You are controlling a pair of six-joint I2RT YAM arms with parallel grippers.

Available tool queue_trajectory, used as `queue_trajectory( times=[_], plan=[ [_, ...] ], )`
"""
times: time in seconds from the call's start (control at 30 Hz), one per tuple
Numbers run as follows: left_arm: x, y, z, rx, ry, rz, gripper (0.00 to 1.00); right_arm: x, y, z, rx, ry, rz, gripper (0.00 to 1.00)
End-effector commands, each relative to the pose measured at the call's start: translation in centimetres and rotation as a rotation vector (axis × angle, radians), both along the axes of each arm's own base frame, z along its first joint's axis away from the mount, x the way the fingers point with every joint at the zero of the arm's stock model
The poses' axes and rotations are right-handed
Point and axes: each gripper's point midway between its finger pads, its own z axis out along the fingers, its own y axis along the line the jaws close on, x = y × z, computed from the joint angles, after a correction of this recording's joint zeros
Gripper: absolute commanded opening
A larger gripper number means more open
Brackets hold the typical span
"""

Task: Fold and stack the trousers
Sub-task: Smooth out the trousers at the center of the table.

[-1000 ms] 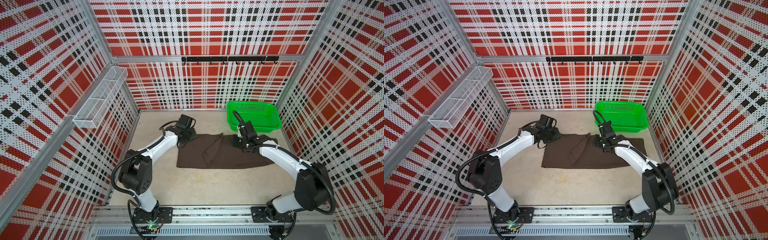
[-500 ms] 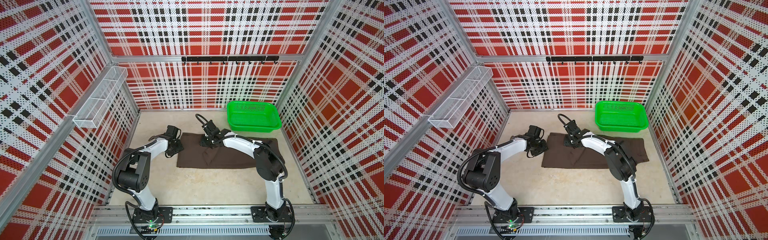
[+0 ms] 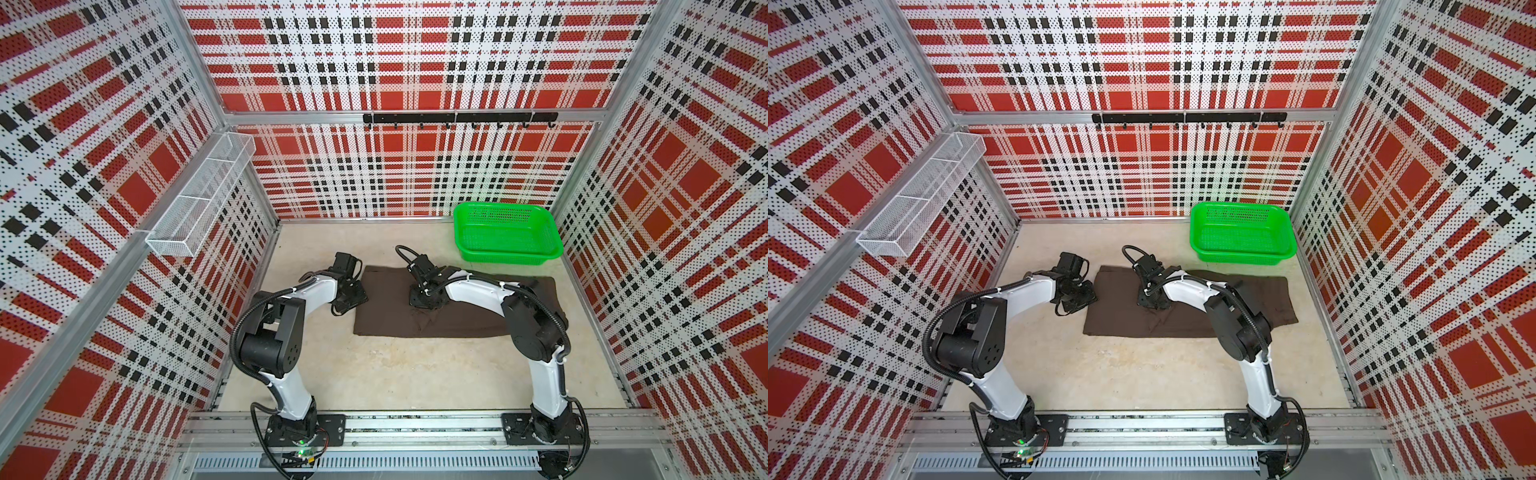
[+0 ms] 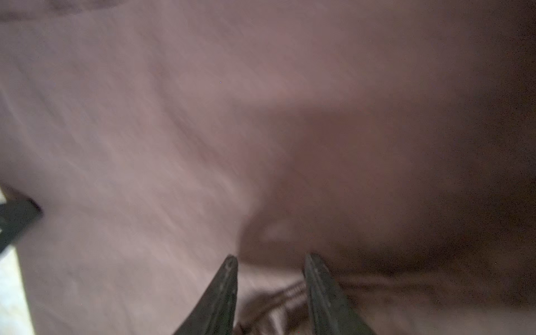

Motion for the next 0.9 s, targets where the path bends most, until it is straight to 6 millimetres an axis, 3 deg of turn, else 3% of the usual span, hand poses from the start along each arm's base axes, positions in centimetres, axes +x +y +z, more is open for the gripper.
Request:
queue_trajectory(
  times=[0.0, 0.17, 0.3, 0.4, 0.57, 0.7, 0.87],
  plan=[
    [0.8, 0.4, 0.7, 0.020, -0.020, -0.008, 0.56, -1.2, -4.0, 1.6, -0.080, -0.006, -0.053, 0.43],
    [1.2, 0.8, 2.1, 0.026, -0.043, -0.018, 0.60, -2.5, -7.8, 2.5, -0.113, -0.010, -0.103, 0.44],
    [1.3, 1.2, 3.1, 0.030, -0.066, -0.028, 0.62, -2.3, -8.7, 4.1, -0.110, -0.041, -0.104, 0.44],
    [1.2, 1.6, 3.2, 0.027, -0.062, -0.028, 0.62, -1.5, -7.0, 5.5, -0.066, -0.066, -0.049, 0.44],
    [1.0, 2.4, 3.6, 0.019, -0.069, -0.008, 0.62, -0.5, -0.8, 5.9, 0.007, -0.069, 0.087, 0.43],
    [0.8, 3.1, 3.9, 0.017, -0.075, 0.003, 0.62, -0.1, 3.4, 4.2, 0.050, -0.039, 0.143, 0.43],
    [0.5, 4.0, 4.1, 0.019, -0.074, 0.016, 0.62, -0.2, 4.8, 1.0, 0.054, 0.019, 0.151, 0.42]
  ],
)
